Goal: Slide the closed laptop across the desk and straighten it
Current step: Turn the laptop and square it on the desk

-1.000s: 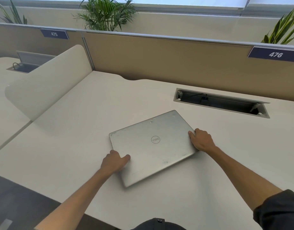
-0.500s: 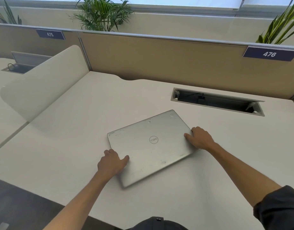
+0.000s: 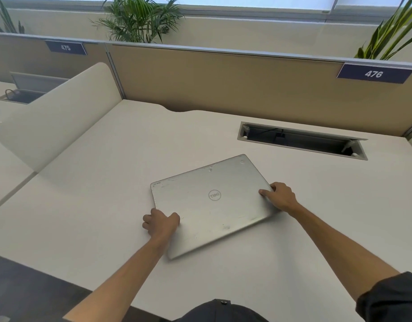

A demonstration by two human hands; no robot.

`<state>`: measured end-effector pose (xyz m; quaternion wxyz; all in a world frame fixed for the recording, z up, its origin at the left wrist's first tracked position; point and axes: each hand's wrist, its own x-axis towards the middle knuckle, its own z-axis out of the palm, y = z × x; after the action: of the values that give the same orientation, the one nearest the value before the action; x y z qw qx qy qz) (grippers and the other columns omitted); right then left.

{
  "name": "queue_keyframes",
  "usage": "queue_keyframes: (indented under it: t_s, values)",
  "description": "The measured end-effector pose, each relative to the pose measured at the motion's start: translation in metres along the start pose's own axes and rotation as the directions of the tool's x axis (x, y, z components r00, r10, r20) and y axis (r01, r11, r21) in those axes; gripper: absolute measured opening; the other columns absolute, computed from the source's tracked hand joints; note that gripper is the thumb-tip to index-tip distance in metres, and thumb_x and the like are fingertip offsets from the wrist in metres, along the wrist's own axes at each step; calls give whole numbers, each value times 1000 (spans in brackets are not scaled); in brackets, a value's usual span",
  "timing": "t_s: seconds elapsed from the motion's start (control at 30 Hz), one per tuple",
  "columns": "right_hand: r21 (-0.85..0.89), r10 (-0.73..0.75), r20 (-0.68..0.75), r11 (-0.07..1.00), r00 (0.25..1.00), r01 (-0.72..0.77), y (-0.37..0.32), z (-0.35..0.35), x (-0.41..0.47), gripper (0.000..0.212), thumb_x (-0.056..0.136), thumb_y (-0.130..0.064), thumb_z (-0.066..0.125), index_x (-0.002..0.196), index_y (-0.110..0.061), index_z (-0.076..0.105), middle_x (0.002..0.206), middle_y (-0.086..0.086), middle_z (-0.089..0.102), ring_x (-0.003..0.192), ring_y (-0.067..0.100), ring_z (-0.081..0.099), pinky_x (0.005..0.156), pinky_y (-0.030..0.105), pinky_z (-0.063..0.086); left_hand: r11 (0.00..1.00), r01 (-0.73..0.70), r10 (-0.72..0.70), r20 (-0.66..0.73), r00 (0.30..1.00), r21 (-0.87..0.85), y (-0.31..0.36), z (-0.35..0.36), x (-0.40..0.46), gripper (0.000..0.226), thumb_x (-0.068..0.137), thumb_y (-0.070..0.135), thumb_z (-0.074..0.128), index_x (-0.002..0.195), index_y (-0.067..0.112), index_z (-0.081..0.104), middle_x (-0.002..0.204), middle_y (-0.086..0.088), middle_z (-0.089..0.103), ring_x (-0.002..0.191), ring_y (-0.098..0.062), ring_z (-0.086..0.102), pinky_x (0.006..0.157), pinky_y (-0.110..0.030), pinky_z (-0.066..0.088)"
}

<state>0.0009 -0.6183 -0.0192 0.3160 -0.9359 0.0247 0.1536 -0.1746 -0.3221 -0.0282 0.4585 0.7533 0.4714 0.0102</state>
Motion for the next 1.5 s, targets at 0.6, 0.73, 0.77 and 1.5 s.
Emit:
queue_keyframes:
  t_s: [0.6,0.73,0.77,1.5]
  values:
    - [206,91,-172,977,981,-55,33,21,-55,40,85,-46,69,99,-9,61,93,6,65,86,26,60,78,37,44,990,-87,94,53,994,-114,44,-11,25,85,54,34,49,133,4,46,135,-16,42,125,-33,34,101,-49,38]
    - [233,118,-206,970,971,-69,37,25,-62,42,86,-45,68,104,-9,61,96,6,64,88,26,59,77,34,40,984,-121,130,63,990,-131,51,-7,32,81,55,34,48,130,4,49,131,-15,46,121,-33,36,98,-48,39]
    - [242,123,-216,968,969,-69,38,25,-64,42,86,-45,68,104,-9,61,95,5,64,87,25,59,76,33,39,983,-126,136,64,989,-135,52,-6,34,80,55,34,48,129,4,50,131,-15,47,121,-33,36,98,-48,40]
    - [321,217,-353,942,910,-100,43,38,-77,37,87,-41,68,105,-9,62,102,7,62,90,25,59,82,35,43,977,-187,201,148,968,-103,90,23,76,73,58,36,50,124,5,55,128,-15,54,121,-34,43,100,-52,42]
